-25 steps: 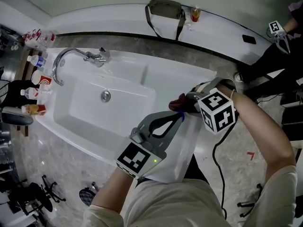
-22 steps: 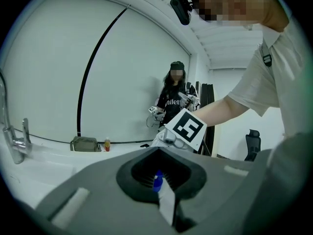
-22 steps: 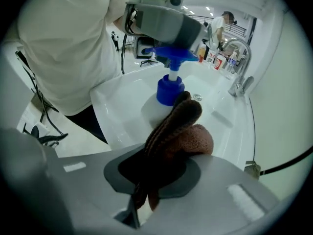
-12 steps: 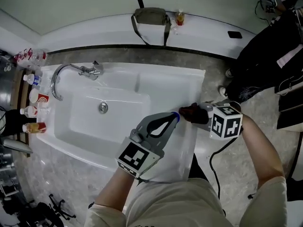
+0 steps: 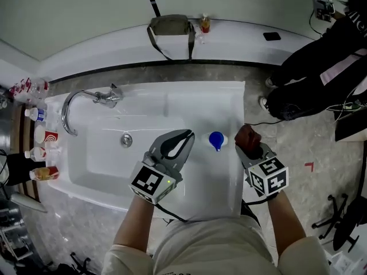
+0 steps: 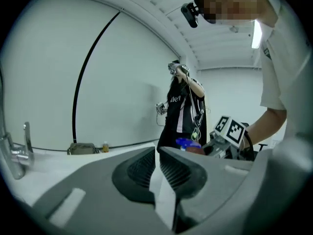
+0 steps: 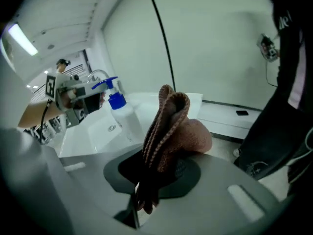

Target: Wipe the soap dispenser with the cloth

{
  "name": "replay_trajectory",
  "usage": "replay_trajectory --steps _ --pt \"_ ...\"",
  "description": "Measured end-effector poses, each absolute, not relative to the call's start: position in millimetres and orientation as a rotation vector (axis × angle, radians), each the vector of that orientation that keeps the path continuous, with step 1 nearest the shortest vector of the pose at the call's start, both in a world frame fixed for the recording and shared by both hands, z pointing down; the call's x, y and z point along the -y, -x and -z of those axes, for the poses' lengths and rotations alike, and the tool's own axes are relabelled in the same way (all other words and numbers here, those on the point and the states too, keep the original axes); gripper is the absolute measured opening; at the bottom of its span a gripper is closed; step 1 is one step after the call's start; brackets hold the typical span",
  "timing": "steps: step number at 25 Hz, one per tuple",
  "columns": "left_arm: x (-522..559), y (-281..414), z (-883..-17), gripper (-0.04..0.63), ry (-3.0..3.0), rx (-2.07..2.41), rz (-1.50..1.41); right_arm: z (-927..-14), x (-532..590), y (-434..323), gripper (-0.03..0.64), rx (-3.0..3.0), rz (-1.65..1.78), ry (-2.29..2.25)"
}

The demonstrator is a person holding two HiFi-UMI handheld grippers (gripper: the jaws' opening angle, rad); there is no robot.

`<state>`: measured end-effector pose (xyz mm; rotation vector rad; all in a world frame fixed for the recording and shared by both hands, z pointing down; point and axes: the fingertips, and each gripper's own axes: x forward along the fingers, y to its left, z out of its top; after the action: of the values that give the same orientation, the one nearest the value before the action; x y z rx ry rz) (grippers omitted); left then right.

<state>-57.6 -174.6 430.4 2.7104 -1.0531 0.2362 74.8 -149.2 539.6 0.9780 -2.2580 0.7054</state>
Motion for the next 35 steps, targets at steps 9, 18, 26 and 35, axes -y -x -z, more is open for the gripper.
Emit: replay_trajectory --steps 9,18,26,35 --pt "163 23 -505 0.272 -2.896 0.758 -0.429 -546 153 -64 0.078 2.182 -0.802 -1.132" --pt "161 -21 -530 0.265 -3.055 0.483 -0.483 -551 156 -56 0.080 2.185 -0.739 -1.120" --pt "159 -22 -529 0.222 -3.036 0.497 -0.539 -549 152 -59 0.080 2.199 -0.747 -1.122" --pt "163 -14 -459 0.221 -2.979 0.655 -0.376 -537 149 -61 0.080 2.195 -0.749 -1.111"
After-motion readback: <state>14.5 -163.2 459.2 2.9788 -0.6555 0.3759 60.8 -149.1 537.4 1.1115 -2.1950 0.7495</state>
